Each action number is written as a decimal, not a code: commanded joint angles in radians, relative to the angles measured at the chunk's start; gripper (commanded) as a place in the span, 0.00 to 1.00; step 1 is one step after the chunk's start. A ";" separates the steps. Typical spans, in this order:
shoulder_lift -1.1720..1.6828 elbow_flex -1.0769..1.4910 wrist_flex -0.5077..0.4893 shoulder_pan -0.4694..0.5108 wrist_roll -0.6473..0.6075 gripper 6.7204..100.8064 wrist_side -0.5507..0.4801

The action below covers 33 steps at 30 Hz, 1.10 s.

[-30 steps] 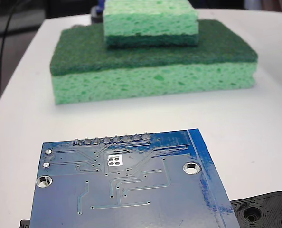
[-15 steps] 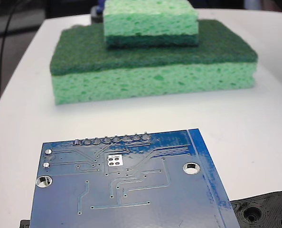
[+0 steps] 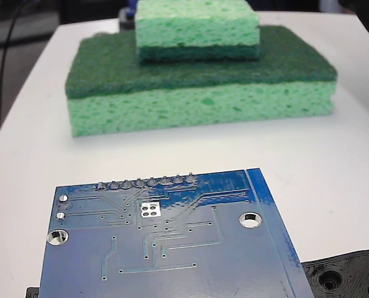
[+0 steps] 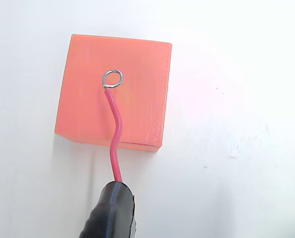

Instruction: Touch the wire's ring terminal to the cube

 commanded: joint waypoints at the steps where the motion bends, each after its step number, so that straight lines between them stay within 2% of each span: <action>1: -0.002 -0.008 -0.003 0.002 0.000 0.99 -0.002; 33: -0.018 -0.048 0.015 0.021 -0.034 0.99 -0.006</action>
